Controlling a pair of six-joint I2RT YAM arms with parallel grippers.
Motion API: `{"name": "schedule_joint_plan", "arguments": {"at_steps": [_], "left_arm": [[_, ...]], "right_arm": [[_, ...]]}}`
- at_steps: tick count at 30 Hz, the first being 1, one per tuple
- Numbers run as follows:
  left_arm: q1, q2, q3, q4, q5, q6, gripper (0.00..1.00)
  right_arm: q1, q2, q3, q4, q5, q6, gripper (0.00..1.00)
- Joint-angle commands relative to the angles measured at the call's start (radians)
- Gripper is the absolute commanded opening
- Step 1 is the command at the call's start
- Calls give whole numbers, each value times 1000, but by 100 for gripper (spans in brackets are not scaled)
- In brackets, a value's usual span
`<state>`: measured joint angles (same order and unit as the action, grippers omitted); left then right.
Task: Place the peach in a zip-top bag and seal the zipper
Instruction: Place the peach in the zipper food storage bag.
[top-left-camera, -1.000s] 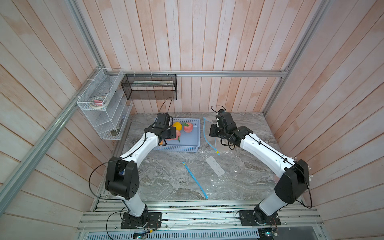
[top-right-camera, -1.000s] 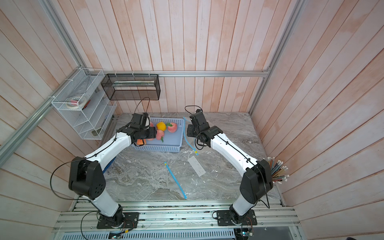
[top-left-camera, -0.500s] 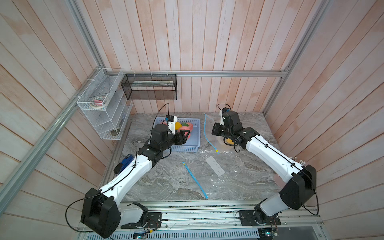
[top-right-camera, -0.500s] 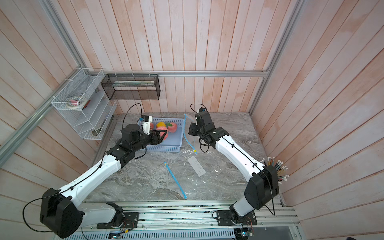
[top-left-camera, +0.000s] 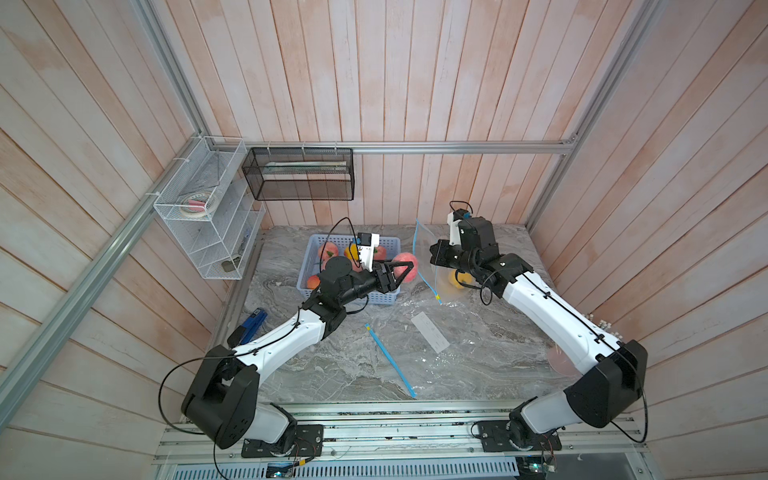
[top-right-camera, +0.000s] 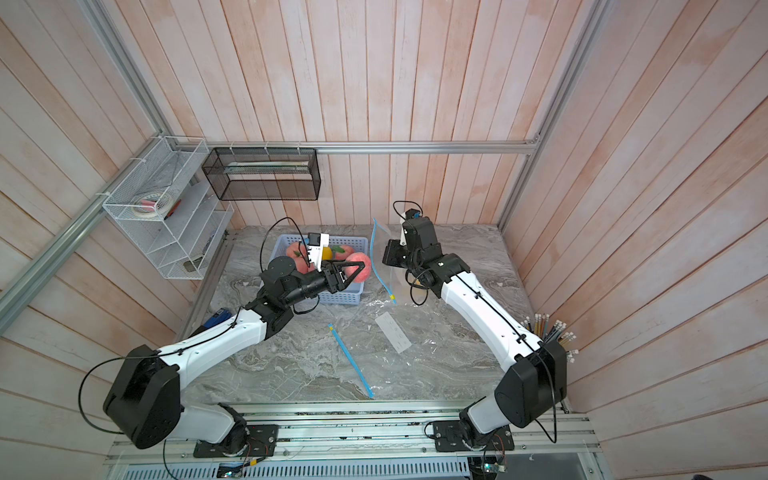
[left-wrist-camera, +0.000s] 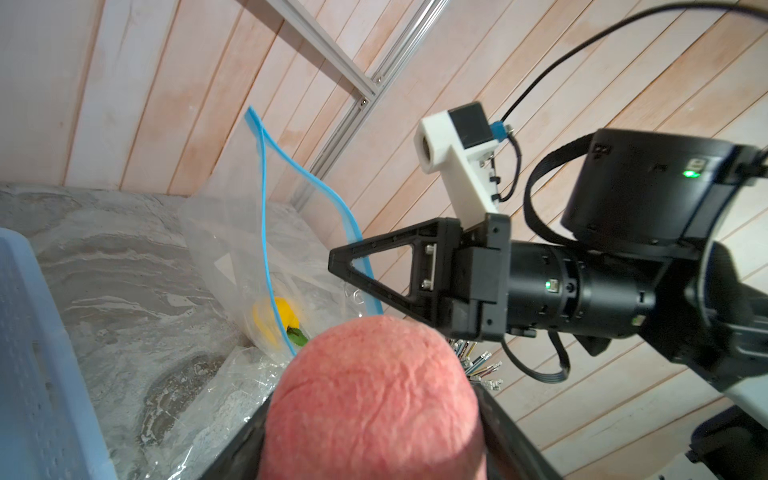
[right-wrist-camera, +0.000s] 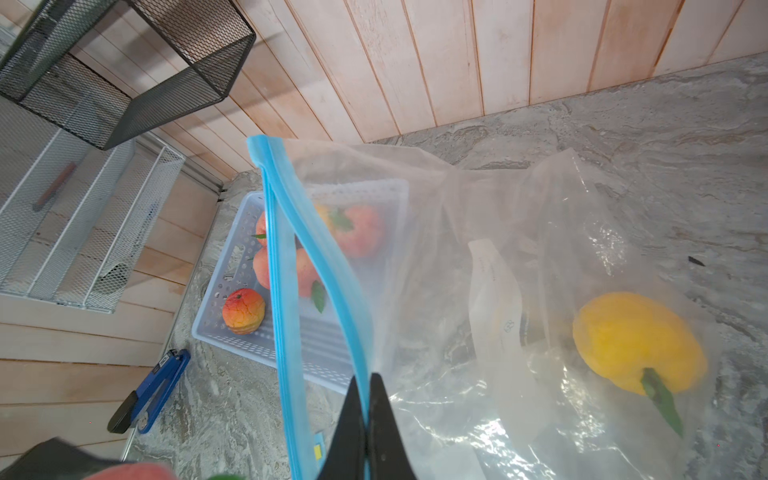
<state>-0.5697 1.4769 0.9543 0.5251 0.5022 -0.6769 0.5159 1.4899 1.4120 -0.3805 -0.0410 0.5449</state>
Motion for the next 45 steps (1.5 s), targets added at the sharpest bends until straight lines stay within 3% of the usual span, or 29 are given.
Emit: {"name": "schedule_joint_plan", "arguments": {"at_steps": [1, 11, 24, 30, 35, 45], "left_arm": [[-12, 51, 78, 87, 44, -33, 59], [-15, 162, 131, 188, 52, -89, 57], [-16, 222, 129, -13, -87, 15, 51], [-53, 246, 234, -266, -191, 164, 51], [-95, 250, 293, -368, -267, 276, 52], [-120, 268, 369, -444, -244, 298, 61]], "right_arm": [[-4, -24, -26, 27, -56, -6, 0], [-8, -31, -60, 55, -114, 6, 0], [-39, -61, -70, 71, -137, 35, 0], [-41, -64, -76, 96, -197, 56, 0], [-43, -65, -92, 132, -270, 97, 0], [-53, -123, -189, 288, -390, 215, 0]]}}
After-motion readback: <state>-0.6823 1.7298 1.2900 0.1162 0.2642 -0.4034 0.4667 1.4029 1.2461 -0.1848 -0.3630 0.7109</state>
